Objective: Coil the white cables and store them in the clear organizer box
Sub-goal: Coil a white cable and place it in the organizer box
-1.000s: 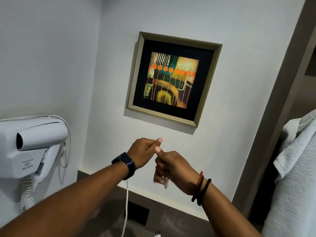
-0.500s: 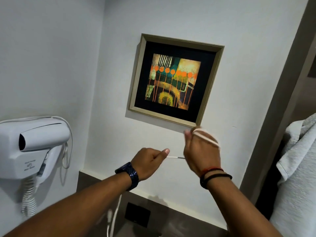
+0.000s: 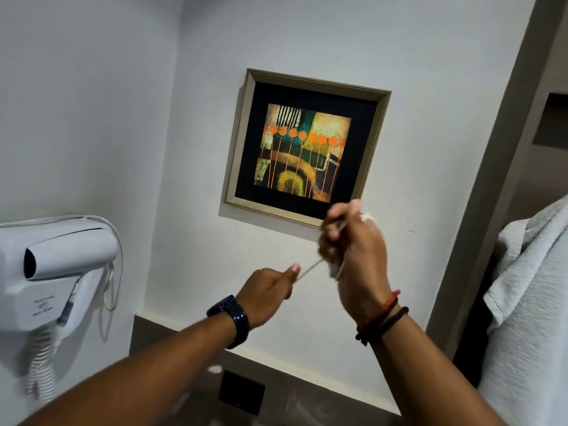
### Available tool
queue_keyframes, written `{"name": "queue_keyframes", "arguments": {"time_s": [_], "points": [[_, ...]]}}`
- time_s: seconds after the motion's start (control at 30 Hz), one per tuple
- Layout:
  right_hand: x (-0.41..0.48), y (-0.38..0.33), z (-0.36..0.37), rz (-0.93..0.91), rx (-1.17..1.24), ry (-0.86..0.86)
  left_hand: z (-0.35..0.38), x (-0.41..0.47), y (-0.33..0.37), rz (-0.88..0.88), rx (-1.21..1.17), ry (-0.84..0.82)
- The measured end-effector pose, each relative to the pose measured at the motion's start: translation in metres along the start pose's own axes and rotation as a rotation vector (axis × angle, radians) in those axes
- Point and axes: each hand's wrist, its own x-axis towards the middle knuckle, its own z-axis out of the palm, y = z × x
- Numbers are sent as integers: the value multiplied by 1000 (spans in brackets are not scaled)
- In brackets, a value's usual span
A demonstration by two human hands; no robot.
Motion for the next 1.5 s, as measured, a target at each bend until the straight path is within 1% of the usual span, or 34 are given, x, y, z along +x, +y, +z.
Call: {"name": "queue_keyframes", "arguments": {"time_s": [0.07, 0.1, 0.13, 0.17, 0.2, 0.23, 0.27, 0.3, 0.33, 0.37, 0.4, 0.43, 0.47, 0.53, 0.6, 0.67, 0.7, 0.77, 0.83, 0.9, 0.93, 0.97, 1.0, 1.03, 1.07, 1.1, 1.13, 1.17, 1.2, 1.27, 1.3, 1.37, 1.43, 1.5], "points": [[11, 1, -10, -234, -272, 417, 2, -6, -1, 22, 67, -15], [17, 3, -19, -319, -436, 563, 1, -7, 0, 39, 94, -21], [22, 7, -30, -386, -631, 637, 0, -8, 0, 58, 117, -19], [23, 12, -40, -424, -868, 631, -3, -8, 0, 79, 135, -11], [22, 19, -49, -427, -1146, 555, -5, -7, 1, 102, 149, 2], [18, 29, -57, -398, -1431, 428, -8, -5, 2, 131, 163, 17], [12, 40, -63, -331, -1663, 273, -11, -3, 4, 162, 179, 36], [5, 50, -66, -186, -1783, 118, -14, 0, 5, 195, 204, 61], [-3, 58, -67, 2, -1780, -30, -18, 3, 7, 224, 237, 92], [-11, 61, -66, 193, -1665, -178, -22, 7, 7, 241, 272, 127], [-18, 62, -63, 380, -1462, -305, -27, 12, 7, 245, 299, 162], [-25, 61, -58, 521, -1225, -400, -31, 16, 6, 232, 309, 193], [-31, 60, -55, 605, -994, -479, -36, 19, 4, 203, 295, 218], [-39, 53, -48, 669, -550, -607, -42, 24, 0, 108, 207, 256], [-40, 39, -34, 687, -153, -692, -39, 21, -4, 20, 110, 242], [-37, 25, -17, 599, 99, -714, -27, 12, -4, -48, 13, 153], [-34, 20, -9, 512, 164, -679, -18, 7, -3, -88, -48, 90], [-28, 13, -1, 321, 190, -509, 1, -5, 2, -152, -185, -25], [-17, 10, -2, 157, 143, -232, 15, -17, 7, -148, -179, -83], [-3, 8, -10, -2, 33, 77, 23, -29, 10, -71, -128, -109], [3, 9, -14, -79, -91, 214, 24, -34, 12, -14, -103, -124], [9, 11, -19, -144, -271, 319, 24, -38, 14, 37, -68, -140], [13, 15, -24, -196, -514, 372, 23, -40, 18, 85, -23, -151], [15, 22, -28, -230, -792, 360, 21, -40, 21, 132, 44, -156], [13, 32, -33, -225, -1053, 273, 17, -39, 24, 180, 122, -158], [8, 42, -37, -181, -1262, 150, 12, -37, 26, 228, 206, -160], [2, 51, -42, -117, -1397, 13, 6, -35, 27, 274, 290, -166], [-5, 59, -47, -45, -1462, -120, 0, -33, 26, 314, 365, -180], [-12, 64, -50, 31, -1467, -234, -7, -32, 24, 358, 427, -200], [-24, 69, -54, 199, -1350, -392, -20, -28, 22, 486, 524, -238], [-28, 69, -54, 298, -1236, -442, -27, -27, 22, 560, 572, -239], [-36, 67, -53, 468, -960, -537, -40, -23, 19, 655, 668, -168], [-41, 63, -50, 538, -700, -594, -47, -20, 15, 681, 720, -67], [-44, 60, -44, 550, -545, -643, -45, -20, 11, 662, 709, -1]]}}
